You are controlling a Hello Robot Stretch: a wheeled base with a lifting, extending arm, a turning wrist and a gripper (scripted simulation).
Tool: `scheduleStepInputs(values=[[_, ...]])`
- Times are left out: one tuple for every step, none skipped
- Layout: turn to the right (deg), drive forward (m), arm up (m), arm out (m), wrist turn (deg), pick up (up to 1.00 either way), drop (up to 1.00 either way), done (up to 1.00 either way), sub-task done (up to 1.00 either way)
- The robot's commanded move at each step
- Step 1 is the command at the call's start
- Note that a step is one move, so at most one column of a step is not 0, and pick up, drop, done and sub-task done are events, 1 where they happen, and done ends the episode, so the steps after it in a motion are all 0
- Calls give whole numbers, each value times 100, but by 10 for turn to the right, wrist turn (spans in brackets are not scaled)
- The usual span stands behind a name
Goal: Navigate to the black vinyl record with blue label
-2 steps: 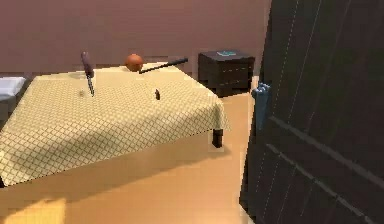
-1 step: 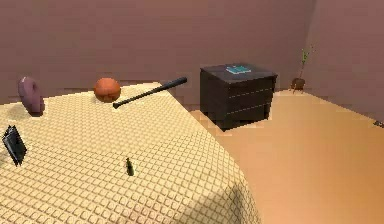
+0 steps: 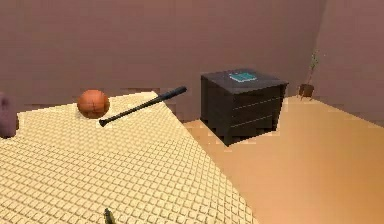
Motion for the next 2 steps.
scheduleStepInputs(values=[[450,0,0,0,0,0,0,0,0],[150,0,0,0,0,0,0,0,0]])
